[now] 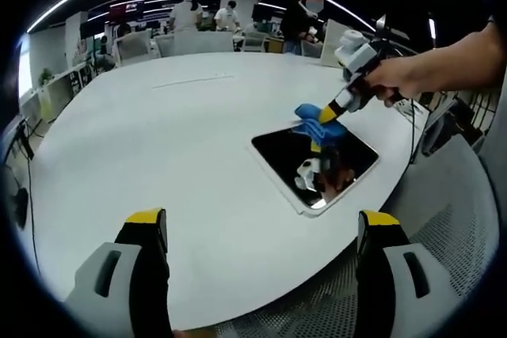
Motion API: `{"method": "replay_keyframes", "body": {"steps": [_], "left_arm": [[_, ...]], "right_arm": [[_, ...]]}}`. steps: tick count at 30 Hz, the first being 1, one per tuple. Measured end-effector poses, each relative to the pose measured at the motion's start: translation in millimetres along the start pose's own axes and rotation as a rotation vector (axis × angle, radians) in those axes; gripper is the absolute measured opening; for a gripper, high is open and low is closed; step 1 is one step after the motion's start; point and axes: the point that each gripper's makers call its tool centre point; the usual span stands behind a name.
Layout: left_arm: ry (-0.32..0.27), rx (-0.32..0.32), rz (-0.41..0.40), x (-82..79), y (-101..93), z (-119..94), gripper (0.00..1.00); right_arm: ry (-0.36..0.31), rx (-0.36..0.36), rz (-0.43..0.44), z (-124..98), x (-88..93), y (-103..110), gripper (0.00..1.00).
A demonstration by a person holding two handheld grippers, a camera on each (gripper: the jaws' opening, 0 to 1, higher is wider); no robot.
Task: Wipe the mirror surface with the cleaning cloth until all visible marks leave the cleaned area.
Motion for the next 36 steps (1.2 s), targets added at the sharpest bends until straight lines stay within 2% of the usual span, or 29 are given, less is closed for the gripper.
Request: {"method": "replay_keyframes", "body": {"steps": [36], "left_arm": [[0.039,0.017,-0.001,8.8,-2.4,2.1,0.99]], "right_arm": [[-0.025,-0.002,0.035,-17.1,41.1,18.8,0.01]]}}
Point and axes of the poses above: the point that each gripper's makers call its tool centre point, and the gripper's own axes: z roughly forward along the fingers, y roughly to its left, x roughly out of its underside, and after that the axes turned 9 degrees about -z, right-handed
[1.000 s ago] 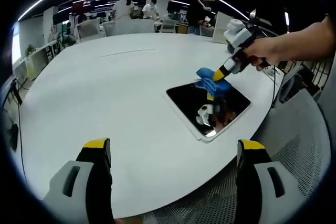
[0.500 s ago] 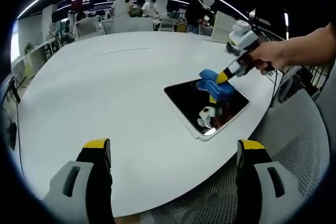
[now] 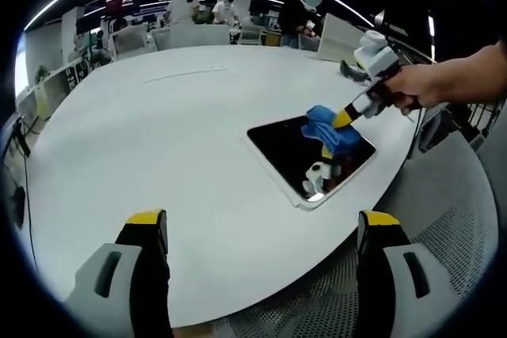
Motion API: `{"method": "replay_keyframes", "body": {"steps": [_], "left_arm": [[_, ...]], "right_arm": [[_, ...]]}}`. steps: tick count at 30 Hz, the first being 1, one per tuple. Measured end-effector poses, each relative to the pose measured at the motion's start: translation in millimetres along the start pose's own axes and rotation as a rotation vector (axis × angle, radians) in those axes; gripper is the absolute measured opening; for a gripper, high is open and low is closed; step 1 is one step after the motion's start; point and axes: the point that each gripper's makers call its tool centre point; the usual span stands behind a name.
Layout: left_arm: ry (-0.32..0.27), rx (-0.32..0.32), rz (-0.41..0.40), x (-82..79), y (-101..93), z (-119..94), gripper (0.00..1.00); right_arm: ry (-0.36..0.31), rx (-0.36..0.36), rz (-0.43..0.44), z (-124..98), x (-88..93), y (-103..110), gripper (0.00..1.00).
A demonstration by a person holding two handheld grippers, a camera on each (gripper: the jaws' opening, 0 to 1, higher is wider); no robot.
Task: Wipe the mirror surface with the cleaning cloth until all visible marks leave the cleaned area.
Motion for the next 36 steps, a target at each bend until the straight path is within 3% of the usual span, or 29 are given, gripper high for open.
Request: {"method": "replay_keyframes", "body": {"steps": [18,36], "left_arm": [[0.039,-0.012,-0.015,6.7,2.6,-0.9,0.99],[0.023,-0.014,0.014,4.2,2.6,-0.1,0.99]], "right_arm": [[-0.016,-0.020,0.022,-10.7,25.7,10.1,0.01],[-0.017,-0.032,0.052,-18.5,43.6,16.3,0.01]]}}
Point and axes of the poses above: the point that each gripper's makers call its tool centre point, and the gripper's own axes: z roughly forward along the fingers, y roughly to its left, x roughly out of its underside, and after that the axes turned 9 degrees about -z, right-handed
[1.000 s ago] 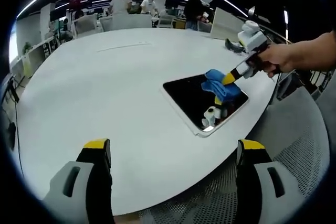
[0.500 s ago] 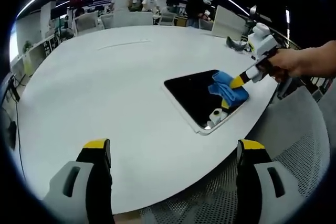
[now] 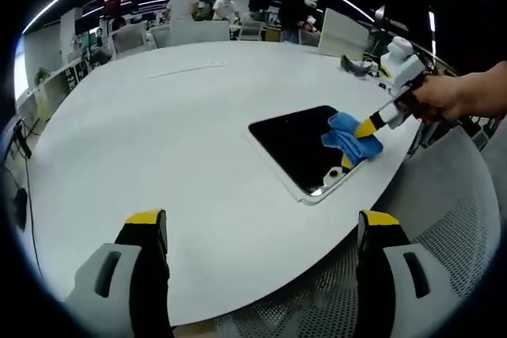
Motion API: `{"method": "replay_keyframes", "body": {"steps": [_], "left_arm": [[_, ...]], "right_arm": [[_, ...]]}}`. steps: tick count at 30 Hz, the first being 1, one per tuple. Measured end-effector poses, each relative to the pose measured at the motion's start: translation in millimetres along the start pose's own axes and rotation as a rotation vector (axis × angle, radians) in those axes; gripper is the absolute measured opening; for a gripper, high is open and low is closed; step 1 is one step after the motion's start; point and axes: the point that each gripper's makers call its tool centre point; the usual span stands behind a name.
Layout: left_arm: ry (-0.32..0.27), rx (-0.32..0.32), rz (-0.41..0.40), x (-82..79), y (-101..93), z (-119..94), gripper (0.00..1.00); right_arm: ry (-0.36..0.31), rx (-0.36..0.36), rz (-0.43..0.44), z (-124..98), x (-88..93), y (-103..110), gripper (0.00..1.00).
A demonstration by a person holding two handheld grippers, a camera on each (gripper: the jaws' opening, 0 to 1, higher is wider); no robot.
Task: Wipe the mirror surface with the cleaning cloth until all visible marks leave the cleaned area.
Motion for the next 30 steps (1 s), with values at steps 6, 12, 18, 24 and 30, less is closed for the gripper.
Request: {"method": "replay_keyframes", "body": {"steps": [6,12,18,24,30], "left_arm": [[-0.005,0.000,-0.007,-1.1,-0.9,-1.1,0.99],[-0.006,-0.002,-0.007,-0.9,0.4,-0.6,0.99],[-0.003,-0.002,-0.006,-0.1,0.6,0.0,0.98],[-0.014,-0.010,0.009,-2.5,1.5,-0.7,0.99],[-0.010,-0.009,0.005,-1.9,1.4,-0.3,0.98]], "right_arm": [[0.005,-0.004,-0.006,-2.5,5.9,1.9,0.01],[0.004,-0.007,-0.002,-4.9,11.9,4.4,0.01],[0.004,-0.017,0.014,-8.1,19.7,7.4,0.01],[0.011,-0.022,0.010,-11.3,27.0,10.9,0.01],[0.018,-0.028,0.016,-10.7,25.6,10.2,0.01]]}}
Point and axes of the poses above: the point that each gripper's makers call its tool centre point, and the gripper's own axes: z roughly forward along the fingers, y roughly to its left, x roughly out of its underside, and after that the axes turned 9 degrees about -z, right-handed
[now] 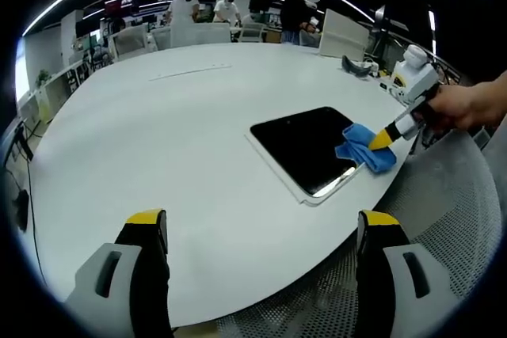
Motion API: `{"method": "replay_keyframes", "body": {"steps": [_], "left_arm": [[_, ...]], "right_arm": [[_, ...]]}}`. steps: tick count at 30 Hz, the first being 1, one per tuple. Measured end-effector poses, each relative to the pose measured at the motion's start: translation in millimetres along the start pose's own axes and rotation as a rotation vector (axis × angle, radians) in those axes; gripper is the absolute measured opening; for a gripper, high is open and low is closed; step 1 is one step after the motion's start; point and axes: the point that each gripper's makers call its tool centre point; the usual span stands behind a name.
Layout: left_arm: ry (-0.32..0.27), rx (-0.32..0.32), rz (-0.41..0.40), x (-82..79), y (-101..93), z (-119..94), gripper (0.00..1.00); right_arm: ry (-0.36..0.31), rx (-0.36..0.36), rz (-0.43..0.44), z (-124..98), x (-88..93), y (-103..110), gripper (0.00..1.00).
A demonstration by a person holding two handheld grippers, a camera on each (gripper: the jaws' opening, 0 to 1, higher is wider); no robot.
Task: Wipe the mirror surface with the cleaning cloth until all visible marks leave the cleaned area.
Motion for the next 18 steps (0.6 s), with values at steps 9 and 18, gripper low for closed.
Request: {"method": "replay_keyframes", "body": {"steps": [9,18], "left_arm": [[0.004,0.000,0.001,0.7,-0.1,-0.1,0.98],[0.004,0.001,-0.002,1.1,0.5,0.1,0.98]], "right_arm": [[-0.001,-0.003,0.019,-2.4,0.9,-4.2,0.01],[-0.004,0.004,0.030,-5.3,1.3,-14.4,0.01]]}}
Point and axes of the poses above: the point that each gripper's makers call its tool centre point, and the gripper's own axes: z roughly forward along the fingers, y roughly to its left, x roughly out of its underside, and after that the axes turned 9 degrees about -z, right-handed
